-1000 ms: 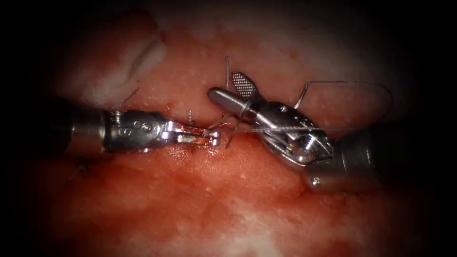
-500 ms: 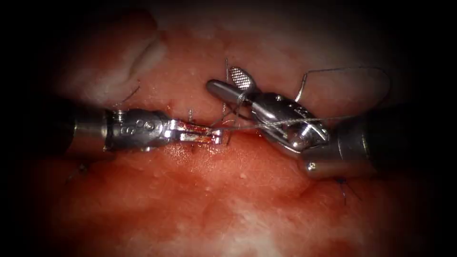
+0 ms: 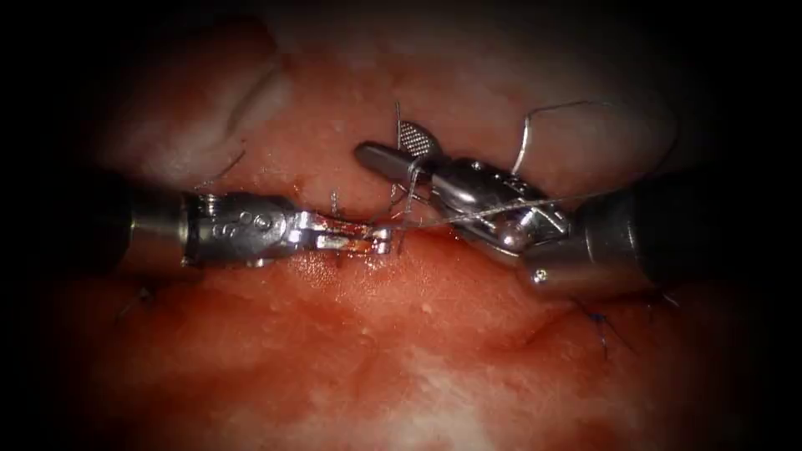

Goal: Wound Closure
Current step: Grab the short end of the suture with the right tool, then tension the knot by pulling up with the left tool and down with the right tool.

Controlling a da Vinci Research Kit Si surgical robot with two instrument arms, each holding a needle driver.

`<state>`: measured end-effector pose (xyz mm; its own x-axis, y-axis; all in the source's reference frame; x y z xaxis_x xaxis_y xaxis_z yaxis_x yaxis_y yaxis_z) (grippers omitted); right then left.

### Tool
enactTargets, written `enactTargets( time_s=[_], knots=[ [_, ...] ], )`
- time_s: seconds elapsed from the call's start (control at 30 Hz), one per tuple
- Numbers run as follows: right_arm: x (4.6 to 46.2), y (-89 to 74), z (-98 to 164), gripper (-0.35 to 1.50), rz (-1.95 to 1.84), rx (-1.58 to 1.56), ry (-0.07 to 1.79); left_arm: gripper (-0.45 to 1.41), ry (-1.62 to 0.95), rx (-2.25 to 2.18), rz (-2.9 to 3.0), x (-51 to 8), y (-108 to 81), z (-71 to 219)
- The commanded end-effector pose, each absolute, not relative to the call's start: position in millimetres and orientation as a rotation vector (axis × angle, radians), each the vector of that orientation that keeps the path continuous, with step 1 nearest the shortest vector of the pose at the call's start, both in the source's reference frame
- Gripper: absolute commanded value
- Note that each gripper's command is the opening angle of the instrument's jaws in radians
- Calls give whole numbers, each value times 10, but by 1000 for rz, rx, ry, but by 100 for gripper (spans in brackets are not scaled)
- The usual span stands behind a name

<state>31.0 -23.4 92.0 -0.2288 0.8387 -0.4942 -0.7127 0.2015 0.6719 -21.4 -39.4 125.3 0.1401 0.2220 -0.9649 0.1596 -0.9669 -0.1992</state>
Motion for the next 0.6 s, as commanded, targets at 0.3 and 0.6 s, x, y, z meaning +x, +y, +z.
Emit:
enactTargets(
  time_s=[0.3,0.6],
  knots=[
    [316,-242,919,-35,1435,191,1120,-45,-392,-2337,1989,-219,-396,1259],
    [305,-249,903,-35,1331,198,1163,-45,-401,-2332,1984,-208,-382,1256]
  ],
)
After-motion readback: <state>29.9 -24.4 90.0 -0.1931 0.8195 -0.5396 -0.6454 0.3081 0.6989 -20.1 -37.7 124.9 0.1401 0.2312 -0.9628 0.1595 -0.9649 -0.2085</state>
